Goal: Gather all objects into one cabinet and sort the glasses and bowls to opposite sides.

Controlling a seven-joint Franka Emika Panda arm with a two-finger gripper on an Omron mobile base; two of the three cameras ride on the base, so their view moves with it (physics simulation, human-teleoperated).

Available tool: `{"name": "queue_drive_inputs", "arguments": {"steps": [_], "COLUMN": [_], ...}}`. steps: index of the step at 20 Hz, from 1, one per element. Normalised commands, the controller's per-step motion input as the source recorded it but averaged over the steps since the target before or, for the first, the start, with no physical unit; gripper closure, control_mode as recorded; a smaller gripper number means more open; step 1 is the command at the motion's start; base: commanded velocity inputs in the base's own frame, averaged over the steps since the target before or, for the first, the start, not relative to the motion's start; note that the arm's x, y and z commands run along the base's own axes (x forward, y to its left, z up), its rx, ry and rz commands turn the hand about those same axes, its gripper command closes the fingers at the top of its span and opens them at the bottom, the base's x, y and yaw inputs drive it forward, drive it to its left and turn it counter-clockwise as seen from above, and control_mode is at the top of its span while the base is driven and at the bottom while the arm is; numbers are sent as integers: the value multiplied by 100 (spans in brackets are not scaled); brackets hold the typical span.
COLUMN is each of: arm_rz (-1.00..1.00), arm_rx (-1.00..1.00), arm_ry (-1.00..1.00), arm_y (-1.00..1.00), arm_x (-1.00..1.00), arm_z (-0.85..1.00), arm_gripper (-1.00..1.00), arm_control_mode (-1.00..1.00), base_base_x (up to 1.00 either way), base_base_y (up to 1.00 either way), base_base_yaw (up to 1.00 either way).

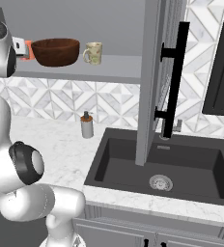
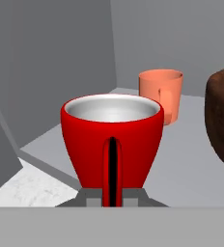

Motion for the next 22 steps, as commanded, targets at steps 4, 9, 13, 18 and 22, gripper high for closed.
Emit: {"name": "queue_drive_inputs", "arguments": {"steps": [4,9,13,18,22], "arm_rz": [0,0,0,0,0], "arm_rx": [-1,0,0,0,0], "arm_ry": [0,0,0,0,0], "arm_y": [42,35,32,27,6], "arm_x": [36,39,44,41,25], "arm_z": [-12,-6,0,0,-3], "arm_gripper": [100,100,100,100,100], "arm_control_mode": [-100,-100,-100,-100,-100], "base_base_x": [0,0,0,0,0], "base_base_y": [0,0,0,0,0], "base_base_yaw": [0,0,0,0,0]}}
